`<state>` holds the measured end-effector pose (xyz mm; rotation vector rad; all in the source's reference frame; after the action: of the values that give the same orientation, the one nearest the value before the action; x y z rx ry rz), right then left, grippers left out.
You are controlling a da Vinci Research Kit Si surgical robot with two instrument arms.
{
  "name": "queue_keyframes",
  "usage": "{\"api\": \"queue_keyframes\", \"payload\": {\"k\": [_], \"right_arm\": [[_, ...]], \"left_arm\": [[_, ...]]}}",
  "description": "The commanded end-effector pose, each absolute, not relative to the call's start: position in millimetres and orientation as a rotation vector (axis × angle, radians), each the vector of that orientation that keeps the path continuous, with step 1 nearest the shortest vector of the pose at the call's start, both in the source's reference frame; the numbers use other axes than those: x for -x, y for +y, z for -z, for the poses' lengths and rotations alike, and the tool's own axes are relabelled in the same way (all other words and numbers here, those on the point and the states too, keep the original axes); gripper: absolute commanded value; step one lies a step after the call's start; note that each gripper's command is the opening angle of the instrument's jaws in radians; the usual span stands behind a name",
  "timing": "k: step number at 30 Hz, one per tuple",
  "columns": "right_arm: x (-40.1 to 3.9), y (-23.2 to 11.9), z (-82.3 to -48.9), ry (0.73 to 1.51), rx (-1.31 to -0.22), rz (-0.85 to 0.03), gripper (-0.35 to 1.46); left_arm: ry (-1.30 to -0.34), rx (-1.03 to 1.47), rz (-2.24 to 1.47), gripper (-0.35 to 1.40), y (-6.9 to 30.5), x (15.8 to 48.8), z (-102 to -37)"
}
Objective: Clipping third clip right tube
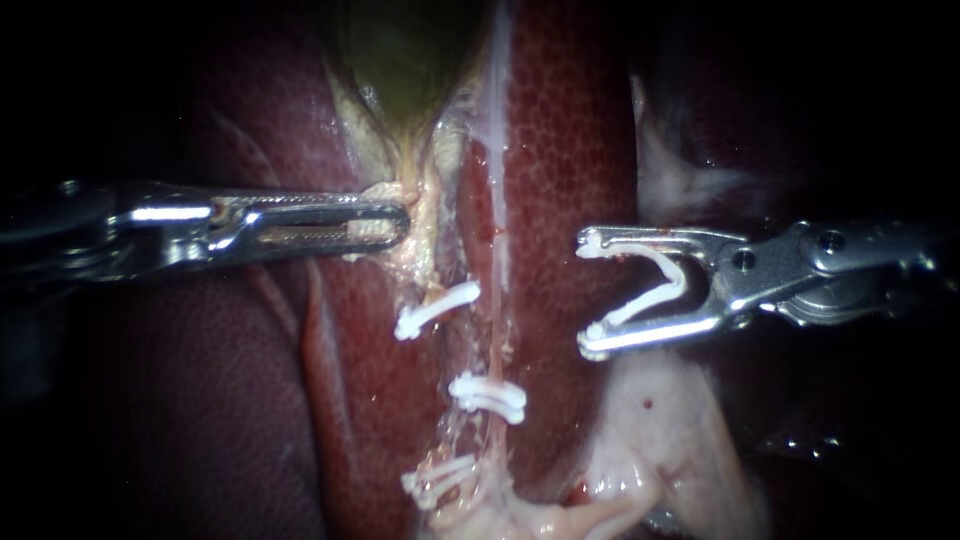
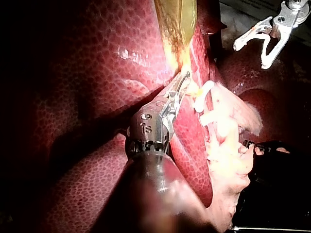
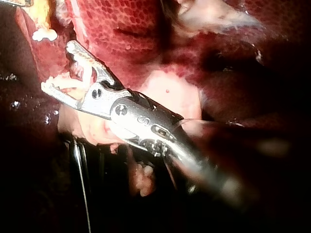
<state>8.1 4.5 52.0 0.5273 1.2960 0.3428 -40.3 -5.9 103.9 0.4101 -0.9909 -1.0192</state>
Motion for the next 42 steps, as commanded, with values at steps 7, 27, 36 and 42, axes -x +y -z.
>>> {"api": "queue_keyframes", "payload": {"k": [7,27,36,42], "right_arm": [[-8.2,4.4,-52.0,1.296,-0.527,-0.341,0.6],[-8.4,4.3,-52.2,1.296,-0.526,-0.342,0.6],[-9.0,2.5,-55.4,1.273,-0.542,-0.355,0.58],[-10.4,0.7,-60.6,1.208,-0.595,-0.406,0.57]], "left_arm": [[-0.99,-0.422,1.018,-0.35,-4.8,39.0,-102.8],[-1.011,-0.367,1.081,-0.35,0.4,32.3,-96.6],[-1.011,-0.365,1.081,-0.35,0.2,32.4,-96.7],[-1.011,-0.362,1.081,-0.35,0.0,32.6,-96.9]]}}
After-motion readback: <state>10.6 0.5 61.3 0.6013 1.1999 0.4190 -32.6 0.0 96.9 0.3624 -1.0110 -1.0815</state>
